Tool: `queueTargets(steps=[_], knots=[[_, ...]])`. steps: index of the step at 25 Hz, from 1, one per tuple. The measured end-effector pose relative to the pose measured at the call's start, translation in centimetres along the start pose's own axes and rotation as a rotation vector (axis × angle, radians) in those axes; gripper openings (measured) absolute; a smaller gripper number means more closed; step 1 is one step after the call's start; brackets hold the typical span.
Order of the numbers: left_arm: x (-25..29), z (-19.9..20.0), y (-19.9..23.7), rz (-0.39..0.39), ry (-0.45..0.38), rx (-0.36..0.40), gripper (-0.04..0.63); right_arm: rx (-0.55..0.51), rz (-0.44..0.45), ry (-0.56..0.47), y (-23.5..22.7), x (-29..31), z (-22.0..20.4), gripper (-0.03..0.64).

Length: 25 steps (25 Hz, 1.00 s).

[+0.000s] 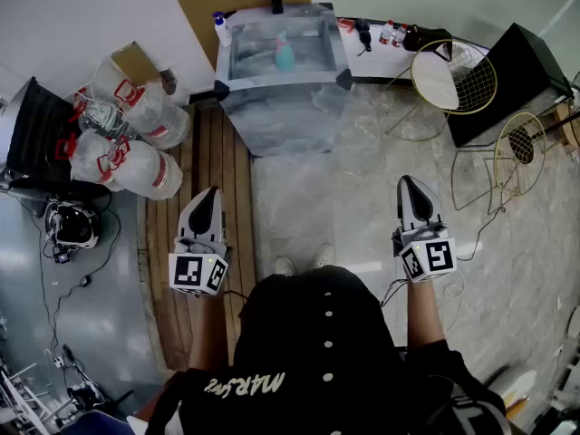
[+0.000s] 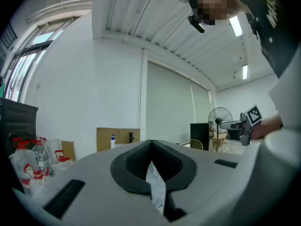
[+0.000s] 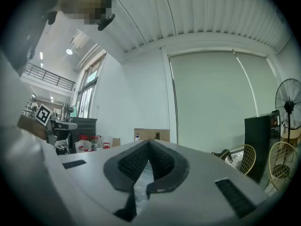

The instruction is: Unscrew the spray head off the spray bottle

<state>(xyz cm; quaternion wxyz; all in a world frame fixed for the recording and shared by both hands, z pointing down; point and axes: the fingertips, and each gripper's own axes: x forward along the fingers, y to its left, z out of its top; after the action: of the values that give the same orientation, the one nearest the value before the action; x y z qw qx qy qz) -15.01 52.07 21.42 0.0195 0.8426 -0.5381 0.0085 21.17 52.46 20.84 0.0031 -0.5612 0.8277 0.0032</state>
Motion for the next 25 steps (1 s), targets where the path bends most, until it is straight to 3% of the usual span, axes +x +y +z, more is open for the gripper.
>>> queueTargets(steps=[10,19,25], knots=[[0.8,0.7,-1.1,-0.009,-0.008,0.017,0.025,0.004,0.018,-0.001,-0.8,0.4,0.1,0.013],[2.0,1.5,-3.1,0.066,-0.038,0.020,0.025,0.058,0.083,-0.059,-3.3,1.2,-0.1,0.014],[3.0,1.1,-4.5,0.066,-0.040,0.027,0.025,0.069,0.095,-0.073,-4.5,1.9,-0.7,0.014]])
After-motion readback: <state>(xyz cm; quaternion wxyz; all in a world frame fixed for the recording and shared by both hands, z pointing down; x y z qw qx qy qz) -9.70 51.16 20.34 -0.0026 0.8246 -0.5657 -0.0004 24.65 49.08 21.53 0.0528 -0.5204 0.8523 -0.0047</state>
